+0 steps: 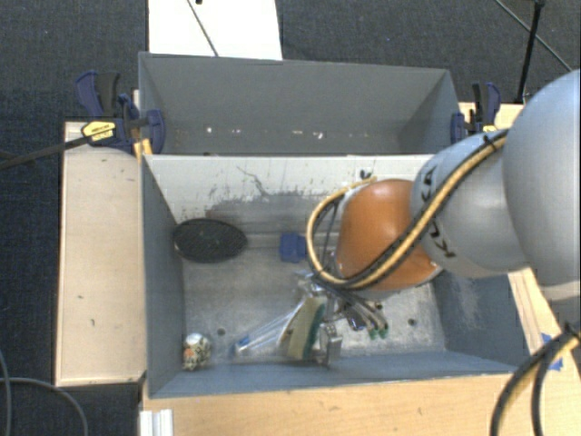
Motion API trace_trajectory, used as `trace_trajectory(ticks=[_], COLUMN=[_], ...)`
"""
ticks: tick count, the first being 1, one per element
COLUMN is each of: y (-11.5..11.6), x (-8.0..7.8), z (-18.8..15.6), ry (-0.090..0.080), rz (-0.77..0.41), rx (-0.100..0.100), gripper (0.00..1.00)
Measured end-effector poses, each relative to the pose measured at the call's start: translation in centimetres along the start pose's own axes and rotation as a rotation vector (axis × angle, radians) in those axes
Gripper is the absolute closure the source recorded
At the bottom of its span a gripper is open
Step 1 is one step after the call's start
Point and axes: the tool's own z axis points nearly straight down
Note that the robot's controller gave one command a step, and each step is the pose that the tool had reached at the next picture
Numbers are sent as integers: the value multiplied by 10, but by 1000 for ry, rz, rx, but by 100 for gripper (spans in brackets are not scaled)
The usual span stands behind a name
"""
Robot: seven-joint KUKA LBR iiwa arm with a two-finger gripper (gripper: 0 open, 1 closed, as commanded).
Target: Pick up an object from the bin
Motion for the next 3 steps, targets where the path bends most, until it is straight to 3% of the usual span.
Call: trace_trajectory(ticks=[1, 2, 3], y=[3, -9, -4], x=[-4, -27, -26], z=[-4, -121, -201], ry=[-10, -20, -16], rz=[1, -8, -286], rx=[-2, 0, 2], gripper=[100, 100, 100])
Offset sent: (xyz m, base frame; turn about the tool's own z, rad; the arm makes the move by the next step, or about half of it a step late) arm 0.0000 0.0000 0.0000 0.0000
